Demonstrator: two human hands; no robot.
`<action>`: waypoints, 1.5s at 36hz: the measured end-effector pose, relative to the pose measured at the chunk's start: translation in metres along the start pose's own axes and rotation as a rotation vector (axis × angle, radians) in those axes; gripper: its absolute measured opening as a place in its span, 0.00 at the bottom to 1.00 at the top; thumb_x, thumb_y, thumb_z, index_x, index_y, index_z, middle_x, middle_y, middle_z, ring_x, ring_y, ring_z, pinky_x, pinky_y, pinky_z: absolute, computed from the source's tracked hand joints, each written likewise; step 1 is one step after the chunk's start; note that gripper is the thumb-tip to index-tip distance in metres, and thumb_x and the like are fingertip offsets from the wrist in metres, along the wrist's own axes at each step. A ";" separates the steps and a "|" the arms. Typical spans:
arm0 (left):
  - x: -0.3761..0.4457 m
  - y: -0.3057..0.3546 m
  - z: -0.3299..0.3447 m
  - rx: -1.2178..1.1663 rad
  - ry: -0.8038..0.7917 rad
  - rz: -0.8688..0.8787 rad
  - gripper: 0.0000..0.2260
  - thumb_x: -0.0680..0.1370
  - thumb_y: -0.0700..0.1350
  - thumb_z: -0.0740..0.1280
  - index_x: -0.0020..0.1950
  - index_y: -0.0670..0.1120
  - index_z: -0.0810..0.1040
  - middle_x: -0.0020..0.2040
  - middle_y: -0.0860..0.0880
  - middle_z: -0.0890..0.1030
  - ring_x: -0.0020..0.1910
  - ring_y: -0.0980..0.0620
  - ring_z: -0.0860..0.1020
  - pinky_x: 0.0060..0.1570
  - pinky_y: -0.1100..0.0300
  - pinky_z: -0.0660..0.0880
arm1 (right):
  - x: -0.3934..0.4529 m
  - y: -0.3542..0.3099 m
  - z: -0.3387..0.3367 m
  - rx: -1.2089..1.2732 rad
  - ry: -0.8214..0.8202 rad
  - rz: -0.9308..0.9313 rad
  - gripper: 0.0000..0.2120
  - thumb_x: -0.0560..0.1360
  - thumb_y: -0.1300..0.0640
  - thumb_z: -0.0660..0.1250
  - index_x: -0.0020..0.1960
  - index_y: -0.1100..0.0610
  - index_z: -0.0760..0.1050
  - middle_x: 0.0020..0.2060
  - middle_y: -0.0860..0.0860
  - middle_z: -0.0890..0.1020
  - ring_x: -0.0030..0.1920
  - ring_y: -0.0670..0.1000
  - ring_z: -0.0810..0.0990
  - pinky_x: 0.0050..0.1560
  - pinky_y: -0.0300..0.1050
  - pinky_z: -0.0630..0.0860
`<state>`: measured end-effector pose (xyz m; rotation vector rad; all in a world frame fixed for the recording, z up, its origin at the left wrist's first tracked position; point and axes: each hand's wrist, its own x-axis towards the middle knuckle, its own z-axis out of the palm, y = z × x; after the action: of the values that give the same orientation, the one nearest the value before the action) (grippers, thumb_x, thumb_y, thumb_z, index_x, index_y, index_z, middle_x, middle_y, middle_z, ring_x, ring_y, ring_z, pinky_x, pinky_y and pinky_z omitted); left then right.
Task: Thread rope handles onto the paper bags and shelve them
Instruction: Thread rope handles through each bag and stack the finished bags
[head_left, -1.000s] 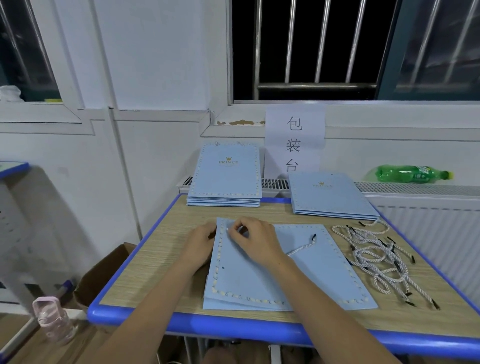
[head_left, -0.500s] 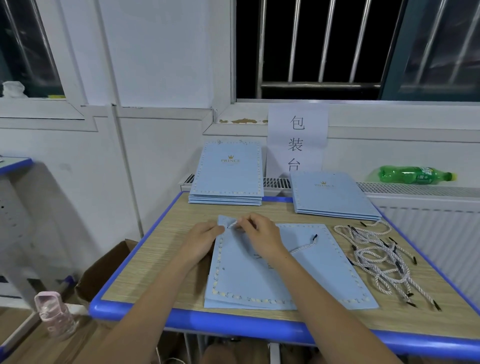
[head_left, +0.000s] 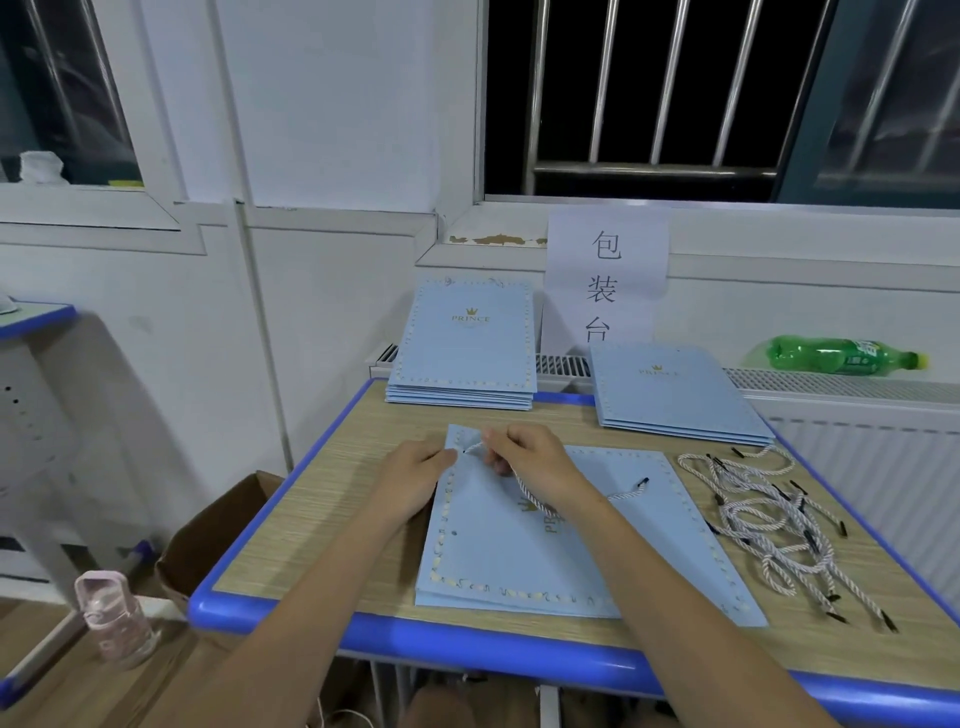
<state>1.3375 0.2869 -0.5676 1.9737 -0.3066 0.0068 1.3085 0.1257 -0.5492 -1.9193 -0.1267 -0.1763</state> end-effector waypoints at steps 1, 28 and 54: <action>0.000 0.000 0.000 0.006 0.009 0.001 0.19 0.79 0.41 0.62 0.29 0.46 0.60 0.28 0.47 0.64 0.30 0.51 0.62 0.34 0.57 0.56 | 0.000 -0.003 -0.004 -0.043 -0.021 0.006 0.15 0.78 0.54 0.64 0.34 0.57 0.76 0.32 0.48 0.80 0.33 0.47 0.76 0.40 0.40 0.75; -0.008 0.013 -0.009 -0.356 0.036 -0.206 0.08 0.79 0.42 0.59 0.42 0.45 0.76 0.36 0.49 0.78 0.25 0.58 0.76 0.23 0.67 0.69 | -0.031 -0.029 -0.097 -0.343 -0.418 0.201 0.13 0.80 0.54 0.61 0.38 0.56 0.70 0.27 0.48 0.72 0.26 0.45 0.65 0.27 0.36 0.61; -0.021 -0.009 -0.009 0.291 0.183 0.139 0.05 0.77 0.44 0.66 0.53 0.46 0.75 0.41 0.53 0.74 0.37 0.57 0.72 0.36 0.63 0.67 | -0.022 0.018 -0.036 -0.396 0.101 -0.151 0.14 0.75 0.64 0.66 0.50 0.48 0.65 0.39 0.51 0.72 0.31 0.47 0.70 0.34 0.31 0.68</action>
<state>1.3204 0.3029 -0.5755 2.2170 -0.3362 0.3367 1.2881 0.0858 -0.5576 -2.2907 -0.1794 -0.4250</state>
